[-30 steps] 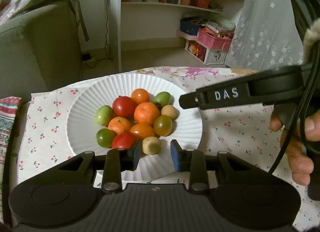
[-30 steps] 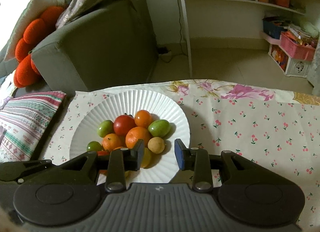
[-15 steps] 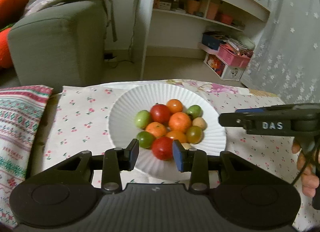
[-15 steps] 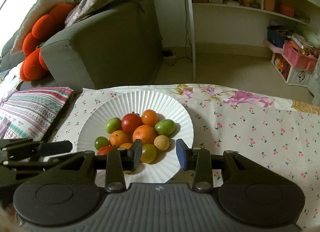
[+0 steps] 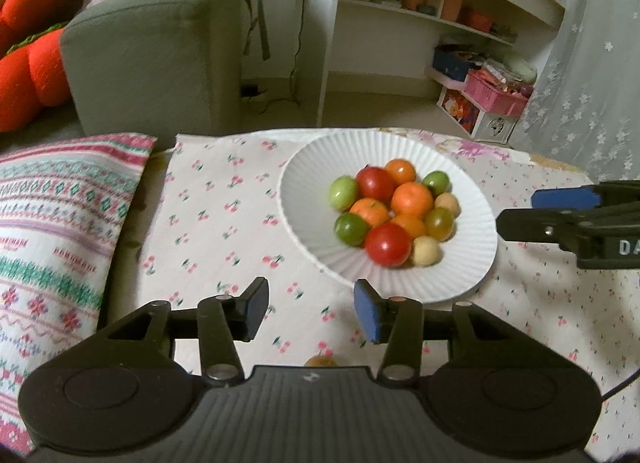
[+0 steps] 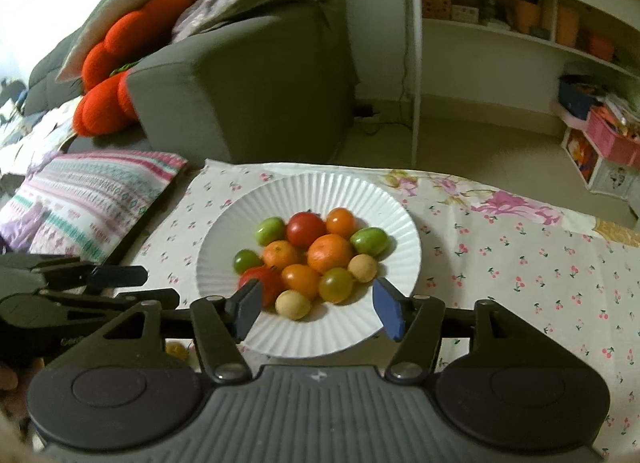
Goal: Organize fruits
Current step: 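Move both open grippers back from the plate to the remaining tan fruits, then grasp a tan round fruit with the left gripper while the right gripper grasps the last one, then carry the tan fruit over the plate while the right gripper carries its tan fruit there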
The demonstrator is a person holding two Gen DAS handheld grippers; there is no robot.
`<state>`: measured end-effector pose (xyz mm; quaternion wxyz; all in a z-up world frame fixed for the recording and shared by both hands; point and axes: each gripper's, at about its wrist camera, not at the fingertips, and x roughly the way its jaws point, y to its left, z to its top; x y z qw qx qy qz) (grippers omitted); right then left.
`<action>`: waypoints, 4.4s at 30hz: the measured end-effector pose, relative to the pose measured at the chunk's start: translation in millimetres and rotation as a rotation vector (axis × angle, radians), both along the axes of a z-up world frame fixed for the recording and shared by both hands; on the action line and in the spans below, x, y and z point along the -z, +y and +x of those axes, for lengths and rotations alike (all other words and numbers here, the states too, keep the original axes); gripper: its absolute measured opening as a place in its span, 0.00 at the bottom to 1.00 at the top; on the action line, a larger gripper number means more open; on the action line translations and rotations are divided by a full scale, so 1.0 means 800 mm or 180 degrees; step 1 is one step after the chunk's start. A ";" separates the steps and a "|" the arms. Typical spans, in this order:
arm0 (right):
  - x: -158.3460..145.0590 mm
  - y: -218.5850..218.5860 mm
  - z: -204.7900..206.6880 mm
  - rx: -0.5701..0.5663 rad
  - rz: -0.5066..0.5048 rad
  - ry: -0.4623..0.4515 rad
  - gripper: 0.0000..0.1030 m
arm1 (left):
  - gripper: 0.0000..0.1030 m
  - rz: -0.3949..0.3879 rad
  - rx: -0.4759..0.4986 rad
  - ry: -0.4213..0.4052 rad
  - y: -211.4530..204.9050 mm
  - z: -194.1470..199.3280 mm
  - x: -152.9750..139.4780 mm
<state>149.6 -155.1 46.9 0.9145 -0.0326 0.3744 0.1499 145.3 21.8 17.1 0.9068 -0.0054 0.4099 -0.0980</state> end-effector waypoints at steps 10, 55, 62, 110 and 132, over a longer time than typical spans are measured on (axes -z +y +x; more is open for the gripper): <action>0.001 0.033 -0.028 -0.0344 -0.0115 0.0003 0.65 | 0.56 0.0154 0.0048 0.0071 0.006 -0.023 0.005; 0.097 0.104 -0.042 -0.0999 -0.0679 0.0491 0.55 | 0.27 0.0069 0.0256 0.0517 -0.002 -0.017 0.062; 0.104 0.104 -0.037 -0.0974 -0.0645 0.0510 0.34 | 0.16 0.0036 0.0267 0.0510 -0.003 -0.017 0.061; -0.002 0.016 -0.016 -0.0518 -0.0101 -0.0161 0.21 | 0.16 -0.0031 -0.0082 -0.0233 0.027 -0.008 -0.021; 0.019 -0.043 0.041 0.0200 0.0341 0.0151 0.21 | 0.16 -0.0229 -0.0018 -0.0163 -0.011 0.075 -0.005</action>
